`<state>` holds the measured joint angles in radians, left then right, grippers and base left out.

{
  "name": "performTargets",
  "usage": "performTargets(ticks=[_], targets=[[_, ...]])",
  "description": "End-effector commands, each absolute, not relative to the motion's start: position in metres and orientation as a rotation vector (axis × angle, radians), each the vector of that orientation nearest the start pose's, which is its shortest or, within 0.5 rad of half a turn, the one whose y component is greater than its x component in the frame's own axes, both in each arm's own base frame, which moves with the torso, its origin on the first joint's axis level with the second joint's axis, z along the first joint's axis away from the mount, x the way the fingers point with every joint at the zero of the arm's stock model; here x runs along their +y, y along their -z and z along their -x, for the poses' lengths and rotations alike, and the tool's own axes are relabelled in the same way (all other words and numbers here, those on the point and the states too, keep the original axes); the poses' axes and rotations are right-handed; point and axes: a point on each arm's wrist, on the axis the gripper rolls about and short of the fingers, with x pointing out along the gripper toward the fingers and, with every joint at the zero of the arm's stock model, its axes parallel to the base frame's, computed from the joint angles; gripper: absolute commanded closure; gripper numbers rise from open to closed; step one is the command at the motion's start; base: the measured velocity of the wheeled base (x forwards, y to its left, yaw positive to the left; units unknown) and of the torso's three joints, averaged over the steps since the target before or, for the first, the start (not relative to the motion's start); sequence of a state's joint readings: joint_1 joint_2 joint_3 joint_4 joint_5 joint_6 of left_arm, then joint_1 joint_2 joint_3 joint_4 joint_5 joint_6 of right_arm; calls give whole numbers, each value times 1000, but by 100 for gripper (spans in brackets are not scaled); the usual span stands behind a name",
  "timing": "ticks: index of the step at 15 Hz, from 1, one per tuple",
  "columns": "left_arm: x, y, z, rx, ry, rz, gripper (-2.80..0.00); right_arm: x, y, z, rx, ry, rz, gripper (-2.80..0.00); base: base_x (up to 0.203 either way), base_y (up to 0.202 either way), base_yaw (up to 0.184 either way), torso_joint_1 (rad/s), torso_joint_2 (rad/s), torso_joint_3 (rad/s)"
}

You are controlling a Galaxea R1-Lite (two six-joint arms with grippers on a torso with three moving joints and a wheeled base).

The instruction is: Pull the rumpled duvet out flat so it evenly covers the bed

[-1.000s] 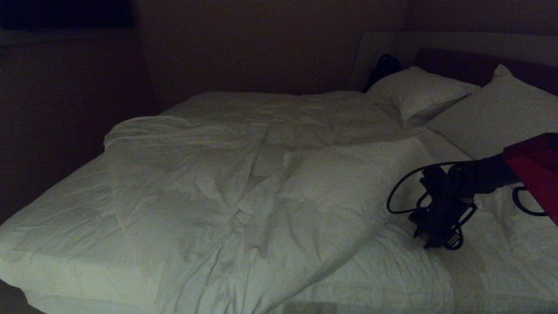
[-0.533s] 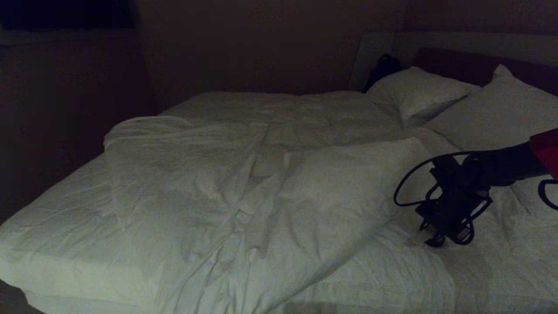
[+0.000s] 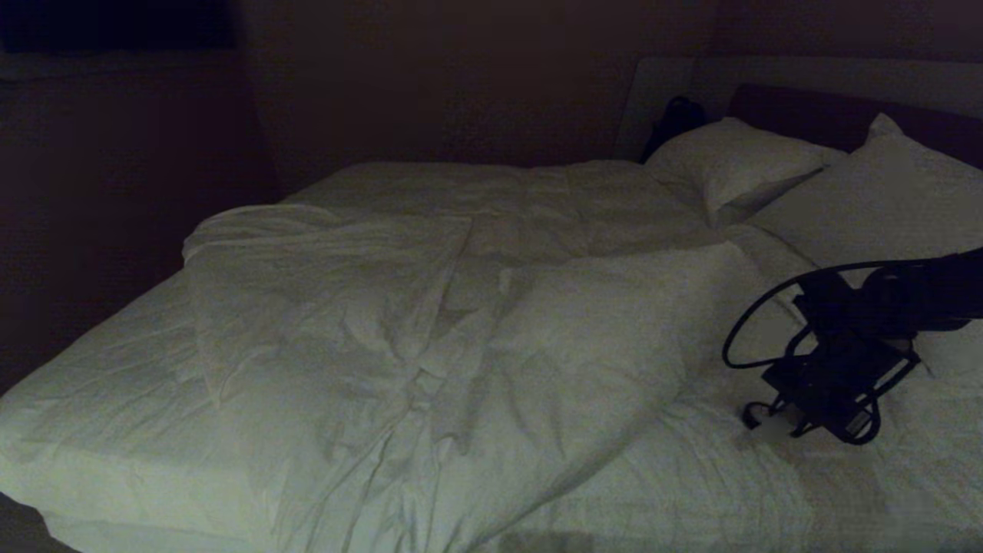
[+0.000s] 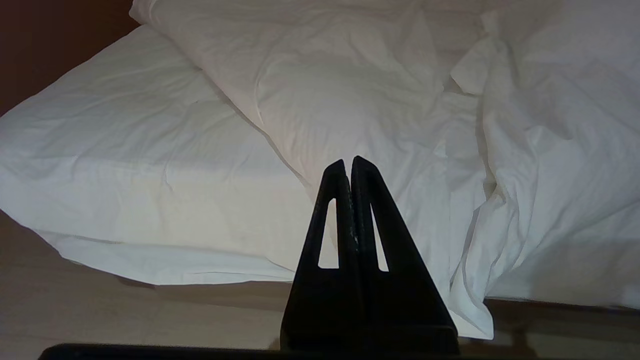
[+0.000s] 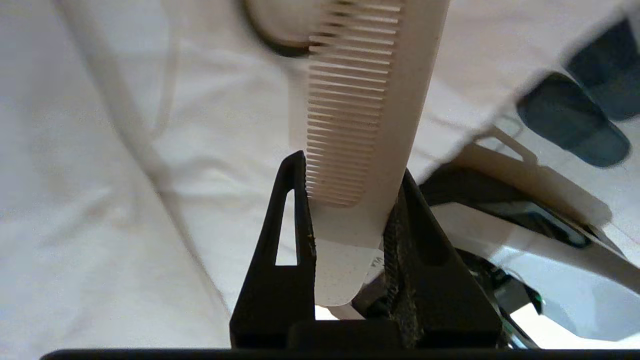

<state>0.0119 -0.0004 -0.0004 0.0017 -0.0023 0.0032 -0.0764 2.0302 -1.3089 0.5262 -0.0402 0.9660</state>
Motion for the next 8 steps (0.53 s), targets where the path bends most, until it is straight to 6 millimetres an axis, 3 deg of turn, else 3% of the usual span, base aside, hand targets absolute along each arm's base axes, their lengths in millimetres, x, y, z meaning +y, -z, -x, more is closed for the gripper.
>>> performTargets(ticks=[1,5,8], targets=[[0,-76,23,0,-11,-3,0,-35,-128,-320,1070,711,-878,0,0,0,0,0,0,0],[0,-76,23,1,-9,-3,0,-53,-126,-296,1082,752,-878,0,0,0,0,0,0,0],[0,-75,23,2,-10,-3,0,-67,-110,-284,1058,769,-881,0,0,0,0,0,0,0]])
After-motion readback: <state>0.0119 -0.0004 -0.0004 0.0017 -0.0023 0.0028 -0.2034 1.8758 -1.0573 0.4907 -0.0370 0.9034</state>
